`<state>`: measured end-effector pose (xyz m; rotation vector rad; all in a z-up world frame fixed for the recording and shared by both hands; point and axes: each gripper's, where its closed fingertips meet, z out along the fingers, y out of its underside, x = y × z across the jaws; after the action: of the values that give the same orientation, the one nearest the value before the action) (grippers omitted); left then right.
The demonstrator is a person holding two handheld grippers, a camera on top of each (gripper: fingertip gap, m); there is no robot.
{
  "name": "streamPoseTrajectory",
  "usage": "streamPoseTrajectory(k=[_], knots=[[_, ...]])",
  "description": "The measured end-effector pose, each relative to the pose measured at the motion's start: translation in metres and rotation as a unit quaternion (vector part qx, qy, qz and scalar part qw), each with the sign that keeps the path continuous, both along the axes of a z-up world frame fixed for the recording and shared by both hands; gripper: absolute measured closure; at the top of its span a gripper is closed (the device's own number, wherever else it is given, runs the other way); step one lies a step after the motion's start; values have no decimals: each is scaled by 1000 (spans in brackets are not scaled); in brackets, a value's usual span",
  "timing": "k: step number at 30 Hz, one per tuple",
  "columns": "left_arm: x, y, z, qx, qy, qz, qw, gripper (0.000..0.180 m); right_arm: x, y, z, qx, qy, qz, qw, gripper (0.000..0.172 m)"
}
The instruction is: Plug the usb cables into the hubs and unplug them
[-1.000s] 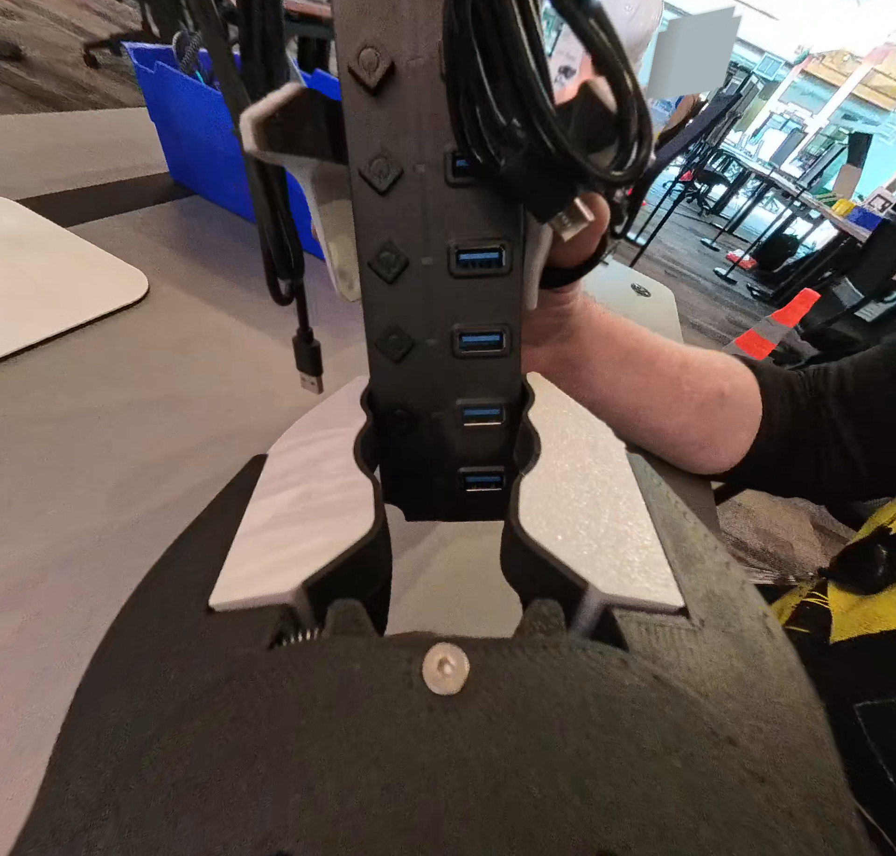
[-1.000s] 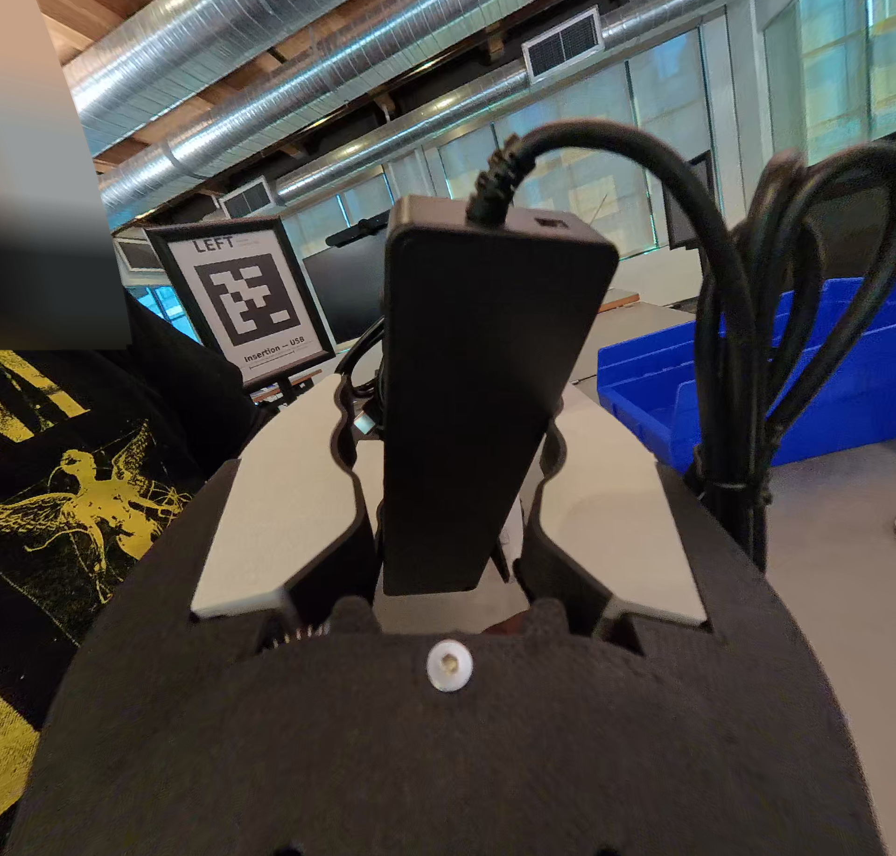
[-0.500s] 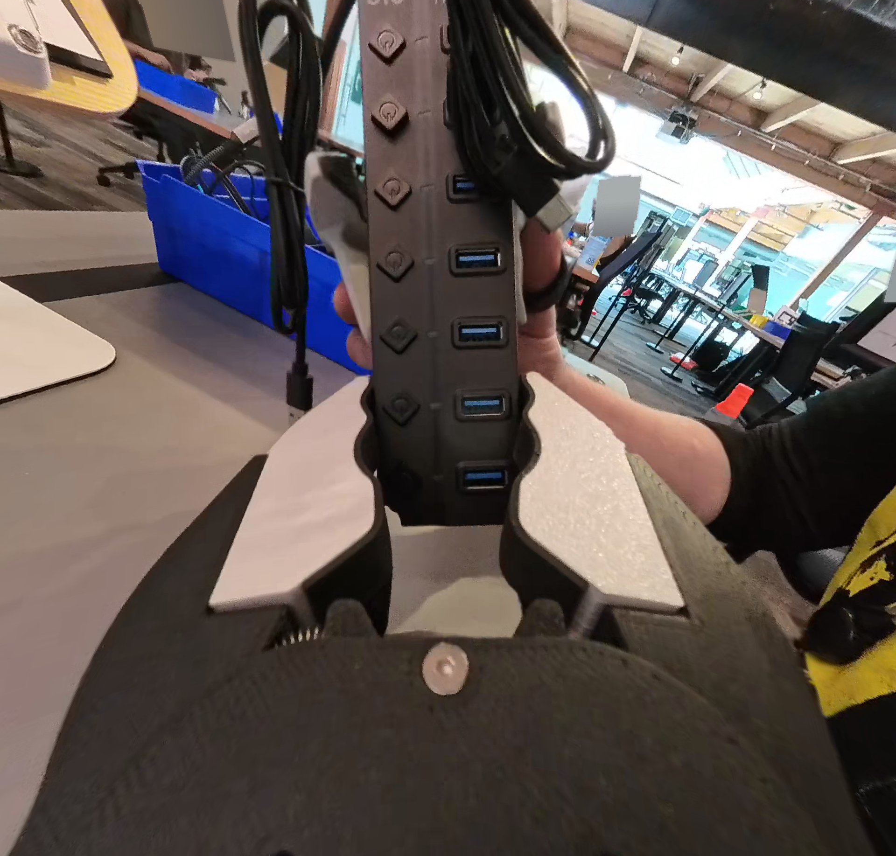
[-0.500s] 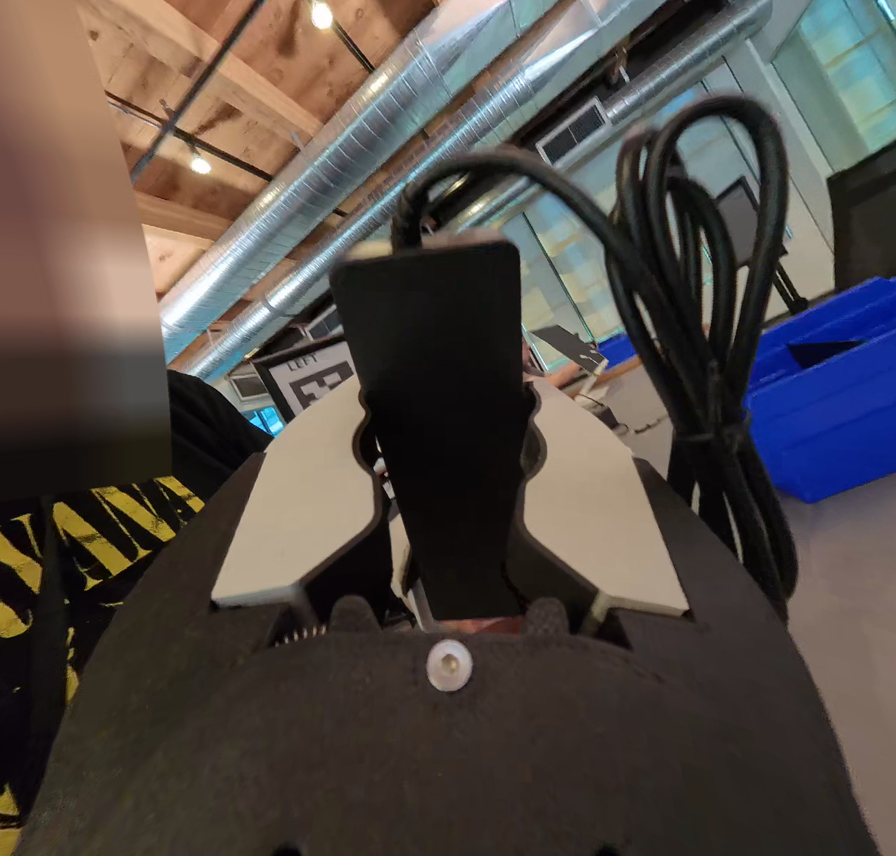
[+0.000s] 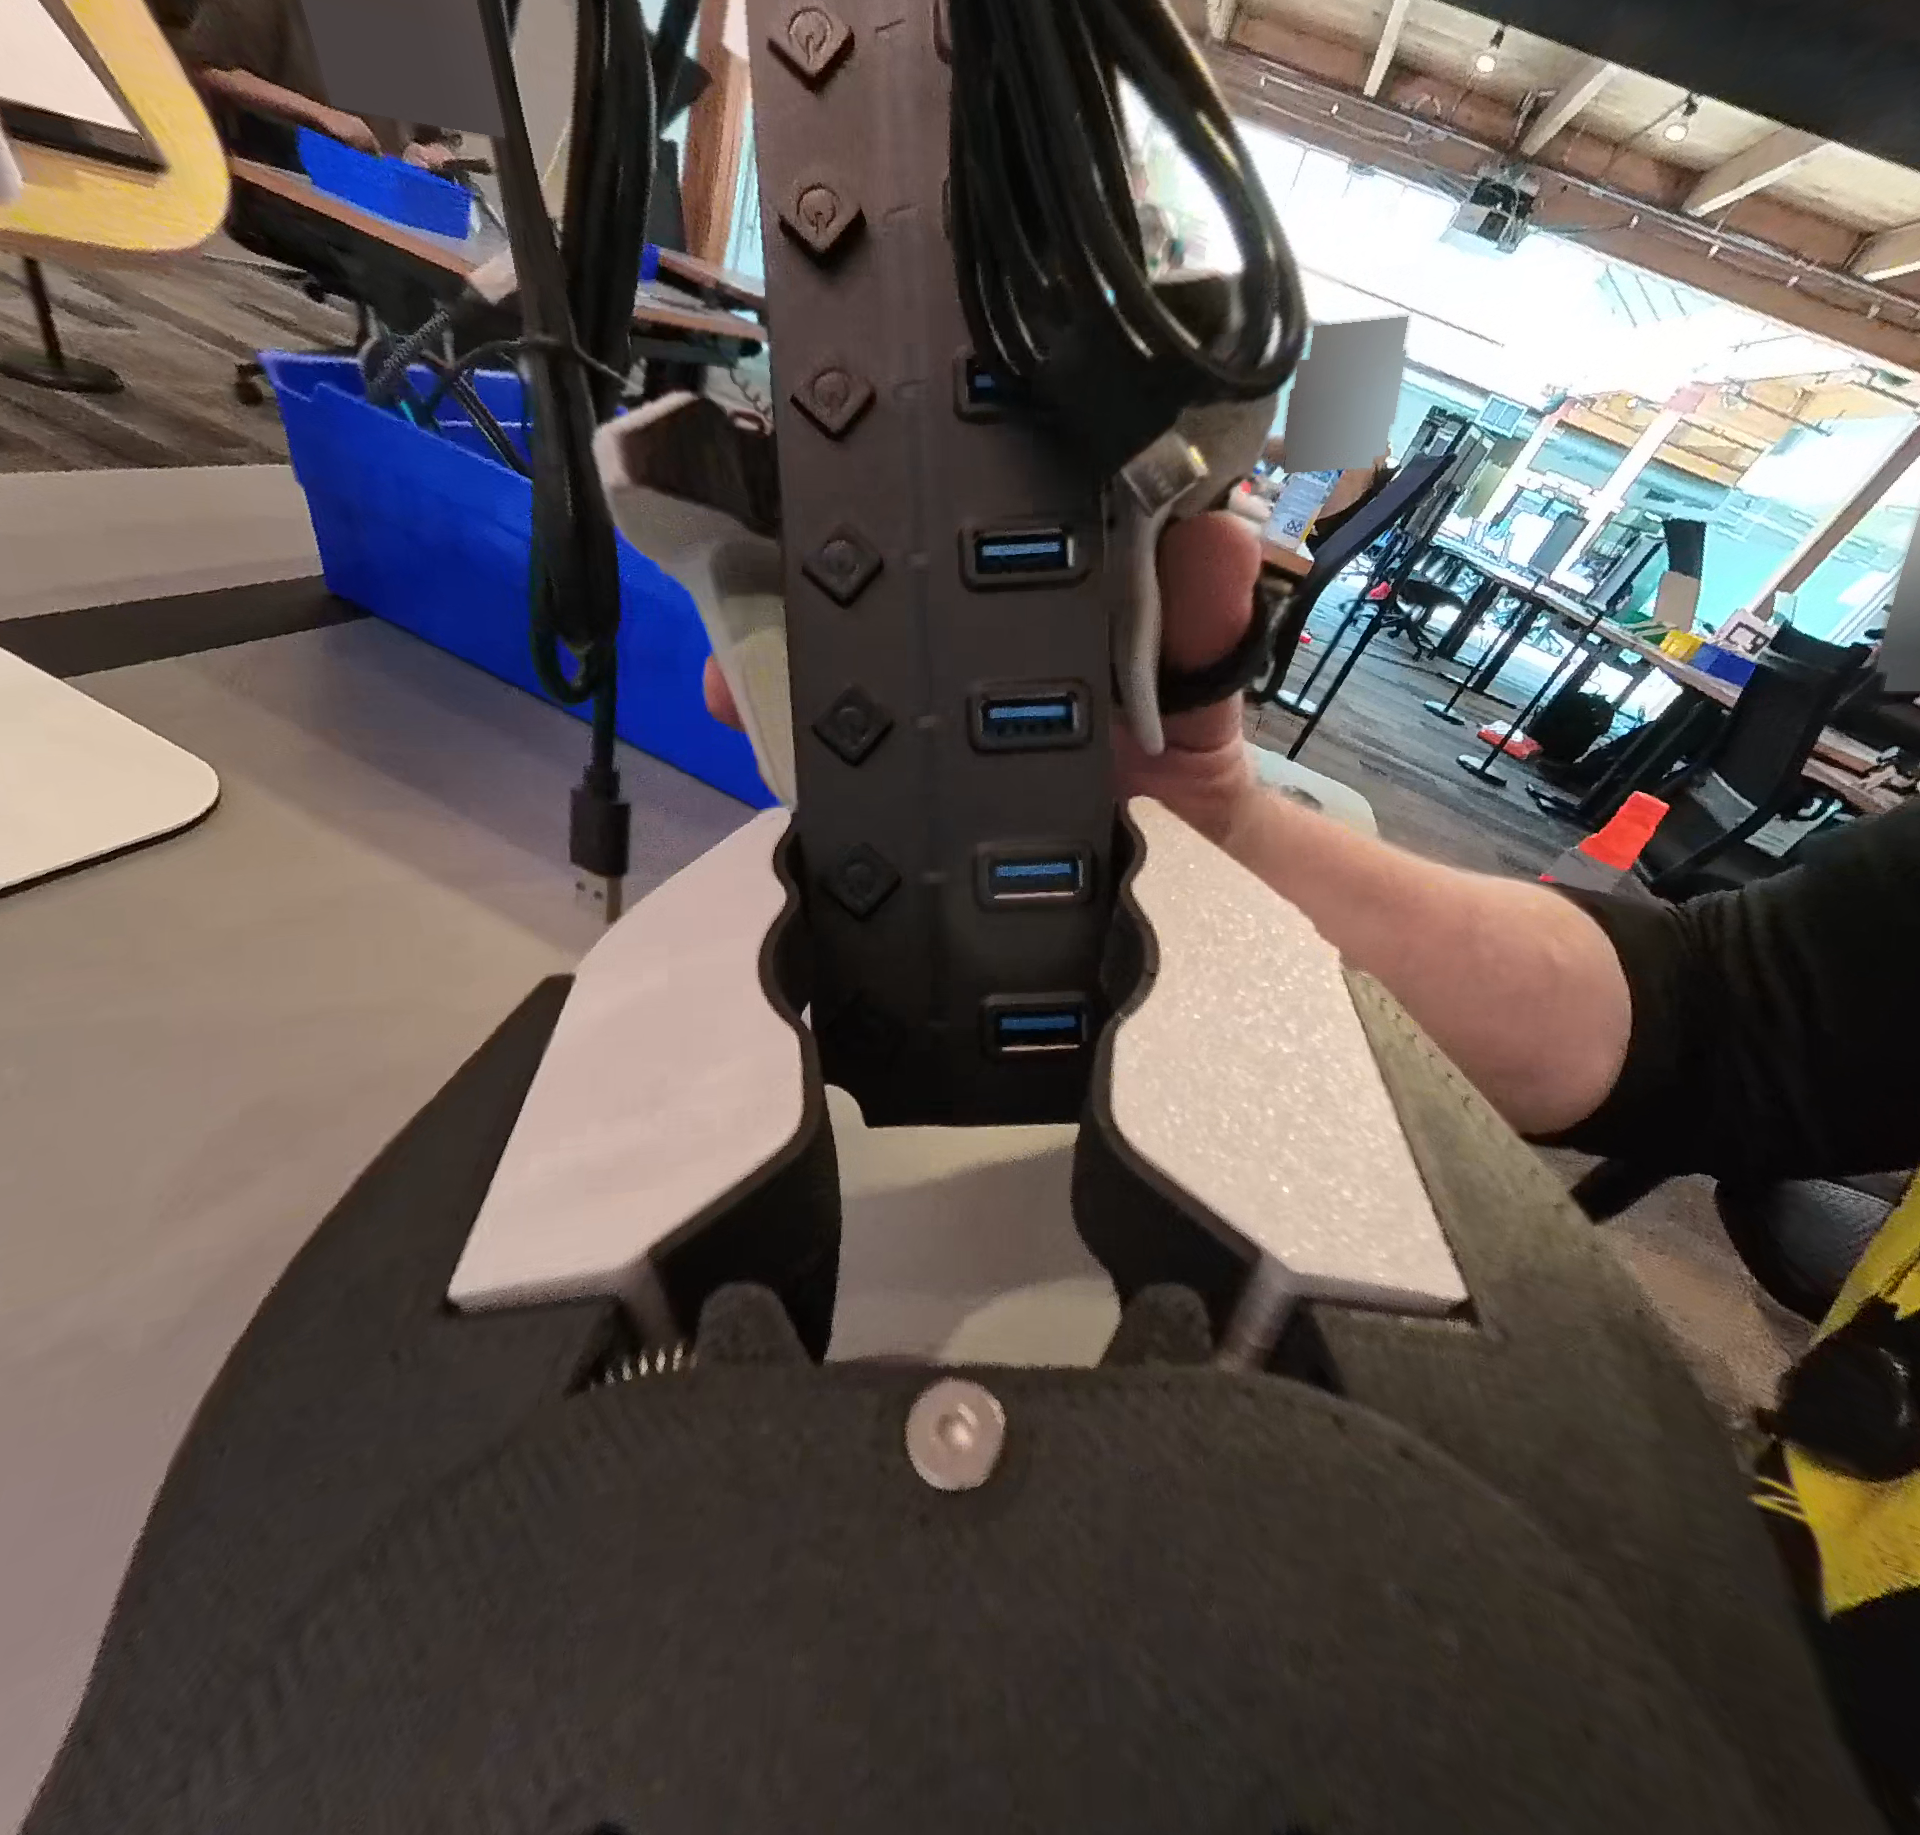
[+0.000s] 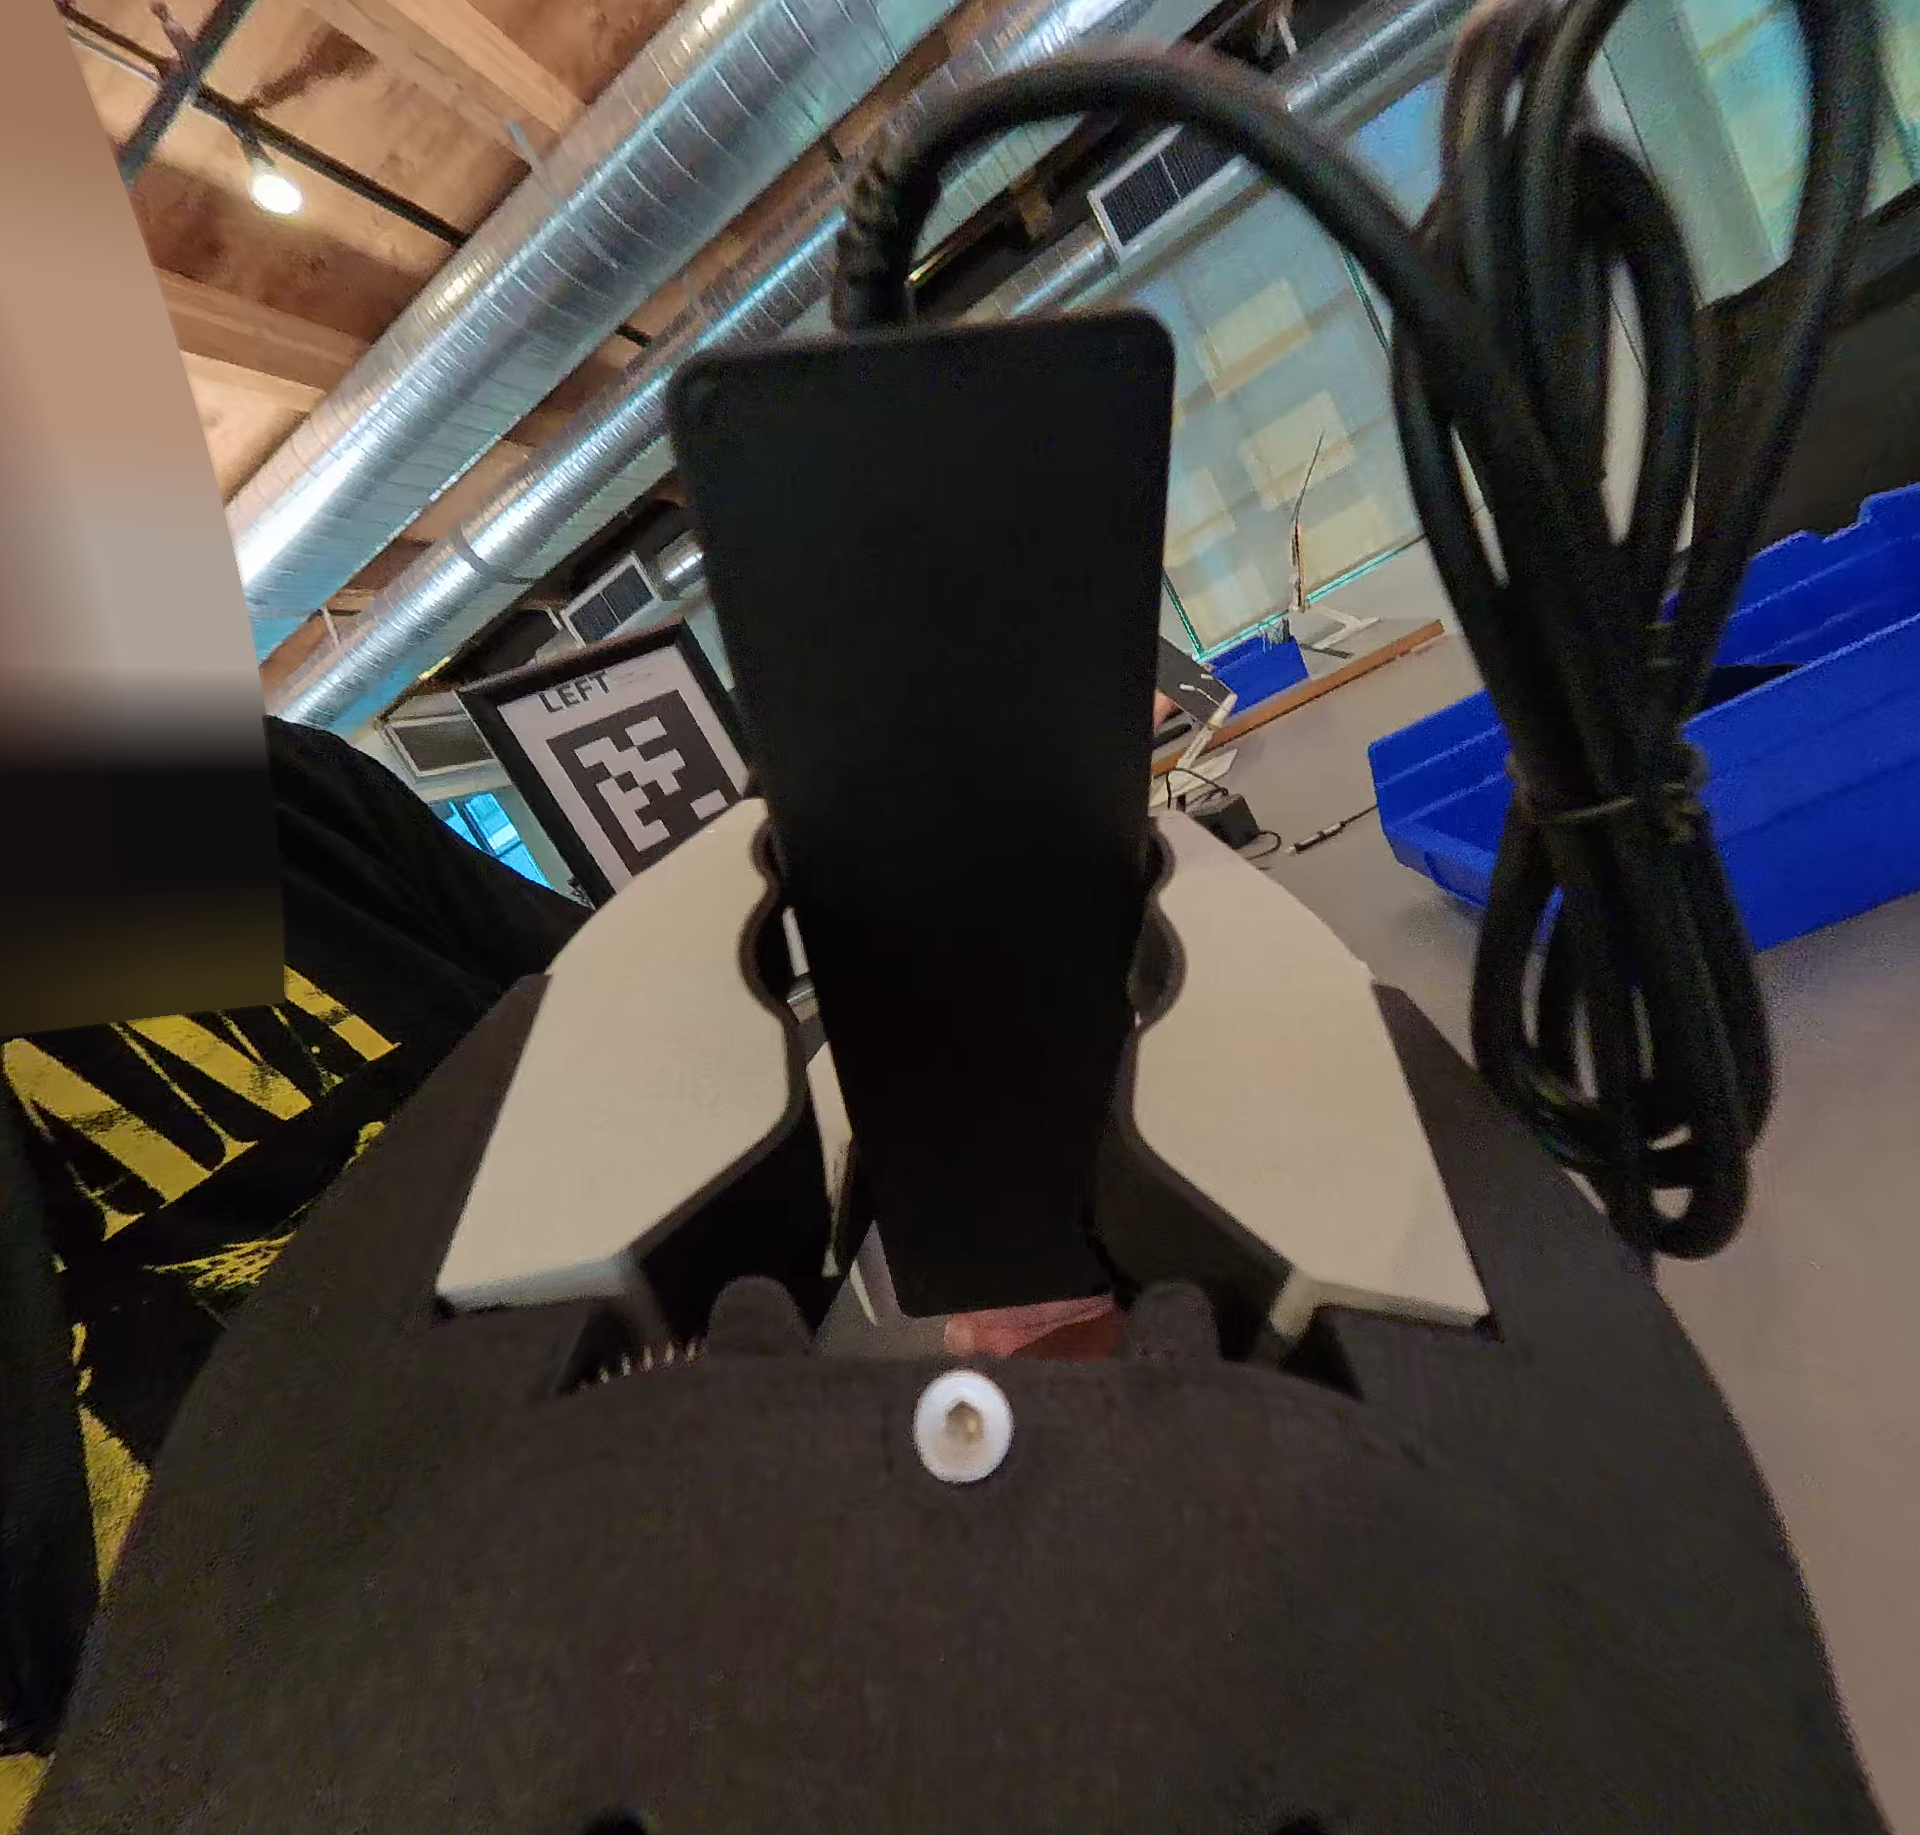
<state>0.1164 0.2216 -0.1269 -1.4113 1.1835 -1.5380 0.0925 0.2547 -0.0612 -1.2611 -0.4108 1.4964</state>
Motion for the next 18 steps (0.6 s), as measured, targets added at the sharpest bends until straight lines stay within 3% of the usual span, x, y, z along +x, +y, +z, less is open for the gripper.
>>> streamPoseTrajectory(k=[10,14,18], knots=[[5,-7,11,-12,-20,7,1000,123,9,-10,5,37,26,-17,999,109],[8,-10,2,29,21,-1,999,126,7,-12,6,52,20,-22,998,109],[8,-13,8,54,14,14,998,127,2,-18,15,66,17,-8,998,109]])
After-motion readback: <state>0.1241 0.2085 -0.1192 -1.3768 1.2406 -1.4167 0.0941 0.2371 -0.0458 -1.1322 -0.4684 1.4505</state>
